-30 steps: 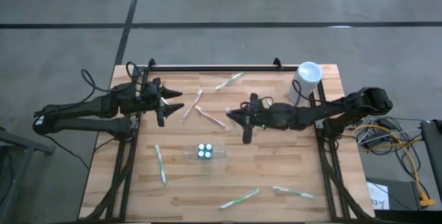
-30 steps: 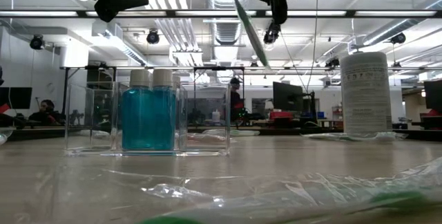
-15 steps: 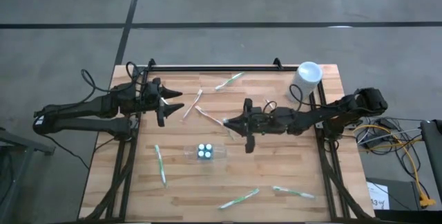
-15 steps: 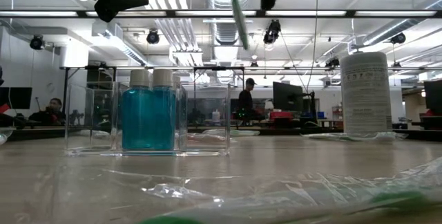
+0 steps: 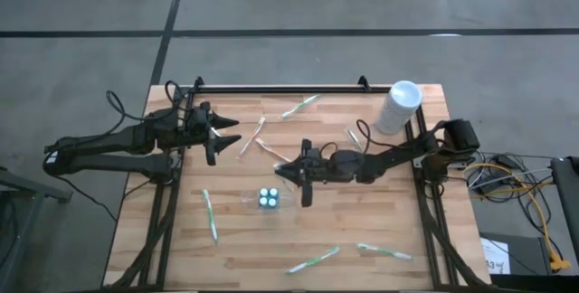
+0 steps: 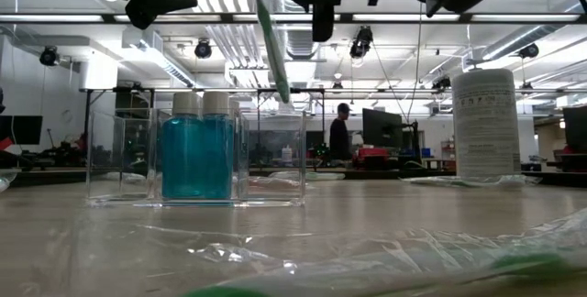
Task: Pick & Place toothbrushing station
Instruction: Put the green toothbrush into the transparent organizer
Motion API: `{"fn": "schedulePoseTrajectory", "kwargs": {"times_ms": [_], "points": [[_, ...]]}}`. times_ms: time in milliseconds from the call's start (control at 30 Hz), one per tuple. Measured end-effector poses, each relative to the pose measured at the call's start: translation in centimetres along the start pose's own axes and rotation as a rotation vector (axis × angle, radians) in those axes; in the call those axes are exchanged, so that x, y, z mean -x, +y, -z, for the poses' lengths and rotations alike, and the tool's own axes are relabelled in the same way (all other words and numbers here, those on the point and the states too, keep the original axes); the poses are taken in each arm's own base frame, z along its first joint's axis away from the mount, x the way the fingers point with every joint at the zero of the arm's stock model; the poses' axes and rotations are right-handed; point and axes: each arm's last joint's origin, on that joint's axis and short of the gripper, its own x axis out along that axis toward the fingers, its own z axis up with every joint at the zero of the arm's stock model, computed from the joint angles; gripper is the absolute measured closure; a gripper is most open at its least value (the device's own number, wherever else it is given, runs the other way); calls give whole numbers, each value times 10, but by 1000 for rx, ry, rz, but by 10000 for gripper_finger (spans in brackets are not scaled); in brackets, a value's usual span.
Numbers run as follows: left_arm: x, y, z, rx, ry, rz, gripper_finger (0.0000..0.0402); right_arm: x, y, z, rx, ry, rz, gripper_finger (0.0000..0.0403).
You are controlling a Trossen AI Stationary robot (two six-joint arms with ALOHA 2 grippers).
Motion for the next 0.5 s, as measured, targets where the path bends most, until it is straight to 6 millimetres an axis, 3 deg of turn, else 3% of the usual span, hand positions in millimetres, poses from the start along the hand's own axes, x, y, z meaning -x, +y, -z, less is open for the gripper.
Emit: {"fn": "schedulePoseTrajectory", "kwargs": {"times_ms": [167,500], "points": [[0,0,0,0,0,0,162,1,7,3,2,-1,-23,370],[0,0,0,0,0,1,162,2,3,16,21,114,16,369]]}}
